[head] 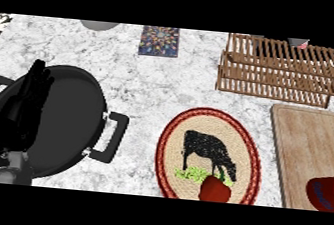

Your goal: Pick the cupcake from the placemat and place it in the tiered shelf

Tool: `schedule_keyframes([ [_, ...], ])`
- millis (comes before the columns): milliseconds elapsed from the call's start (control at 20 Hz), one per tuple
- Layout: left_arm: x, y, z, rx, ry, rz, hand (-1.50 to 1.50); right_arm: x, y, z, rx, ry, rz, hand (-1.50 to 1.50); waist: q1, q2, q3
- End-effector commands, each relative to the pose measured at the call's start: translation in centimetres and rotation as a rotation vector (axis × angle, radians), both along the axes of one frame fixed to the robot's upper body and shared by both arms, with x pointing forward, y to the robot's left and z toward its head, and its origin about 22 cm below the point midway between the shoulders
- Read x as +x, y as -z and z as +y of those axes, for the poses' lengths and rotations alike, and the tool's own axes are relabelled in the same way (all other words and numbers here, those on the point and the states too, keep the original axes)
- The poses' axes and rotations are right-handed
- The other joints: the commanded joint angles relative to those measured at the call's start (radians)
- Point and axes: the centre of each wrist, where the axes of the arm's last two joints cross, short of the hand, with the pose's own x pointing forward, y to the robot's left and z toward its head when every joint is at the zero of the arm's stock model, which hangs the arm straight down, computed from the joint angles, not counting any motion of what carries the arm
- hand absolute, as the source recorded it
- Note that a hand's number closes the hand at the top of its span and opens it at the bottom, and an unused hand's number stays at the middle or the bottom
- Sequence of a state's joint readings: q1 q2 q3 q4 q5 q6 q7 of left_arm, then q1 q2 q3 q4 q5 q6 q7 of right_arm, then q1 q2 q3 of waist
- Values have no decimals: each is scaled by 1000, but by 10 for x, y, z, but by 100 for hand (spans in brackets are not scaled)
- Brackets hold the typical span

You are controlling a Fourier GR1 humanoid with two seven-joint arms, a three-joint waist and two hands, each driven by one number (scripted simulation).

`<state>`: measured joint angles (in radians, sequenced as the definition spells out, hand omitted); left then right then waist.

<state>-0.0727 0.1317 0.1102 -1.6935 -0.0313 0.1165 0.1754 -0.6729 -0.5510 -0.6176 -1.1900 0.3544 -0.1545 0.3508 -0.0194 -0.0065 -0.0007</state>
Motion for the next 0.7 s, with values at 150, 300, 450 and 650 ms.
schedule_keyframes([
  [150, 8, -12, -12, -9, 15, 12, 0, -79, -11, -58, 24, 16, 20, -150, 4, 3, 1],
  [300, -12, 2, 8, -1, 28, -7, 0, -120, 4, -75, 23, -21, 3, -150, 4, 2, 1],
  [450, -10, 13, 3, -11, 17, -19, 0, -121, 7, -86, 37, -32, -4, -150, 15, 6, 1],
  [650, -3, 1, 6, 11, 11, 1, 0, -153, 8, -101, 37, -55, -8, -150, 14, 5, 1],
])
